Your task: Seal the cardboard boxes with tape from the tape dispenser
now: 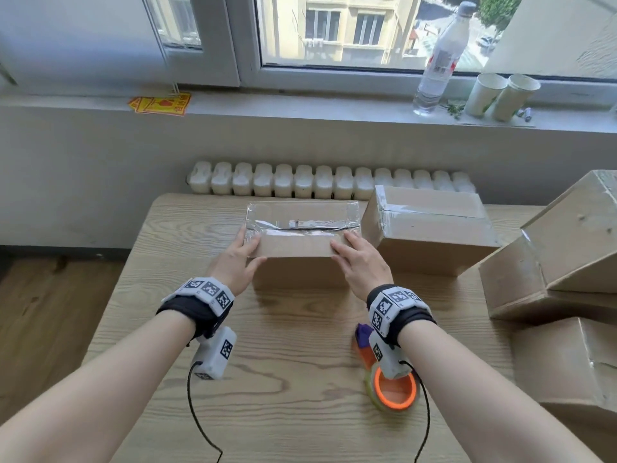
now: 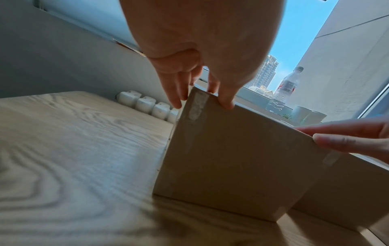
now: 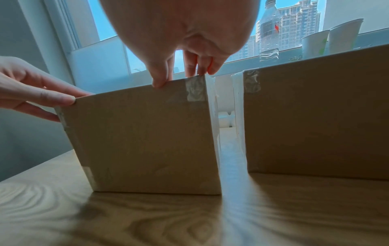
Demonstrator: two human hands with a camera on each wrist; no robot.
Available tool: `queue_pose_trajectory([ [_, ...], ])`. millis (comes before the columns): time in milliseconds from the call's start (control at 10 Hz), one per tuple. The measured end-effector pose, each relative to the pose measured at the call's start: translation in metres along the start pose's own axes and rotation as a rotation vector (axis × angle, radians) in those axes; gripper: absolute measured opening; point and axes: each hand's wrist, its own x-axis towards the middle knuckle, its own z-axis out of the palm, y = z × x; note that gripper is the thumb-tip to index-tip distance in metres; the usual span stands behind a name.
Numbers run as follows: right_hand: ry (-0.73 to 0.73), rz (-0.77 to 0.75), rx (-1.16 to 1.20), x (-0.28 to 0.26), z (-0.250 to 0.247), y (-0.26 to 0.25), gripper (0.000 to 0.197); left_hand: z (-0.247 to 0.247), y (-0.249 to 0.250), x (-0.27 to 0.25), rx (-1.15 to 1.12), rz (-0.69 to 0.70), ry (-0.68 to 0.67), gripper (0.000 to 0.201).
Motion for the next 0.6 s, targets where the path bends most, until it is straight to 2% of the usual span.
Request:
queue_pose_trajectory([
  [300,-0.042,0.051,-0.068,0.041,-0.016,0.011,0.039,-0.006,0.019,0.046,0.046,-0.039,-0.045,0.055],
  [500,-0.089,0.06,-0.06,0.024,-0.03,0.0,0.039,-0.01,0.031,0.025,0.303,0.084,-0.08,0.059],
  [600,-0.091,0.079,-0.065,0.014,-0.041,-0.005,0.042,-0.022,0.046,0.011,0.361,0.119,-0.12,0.055],
])
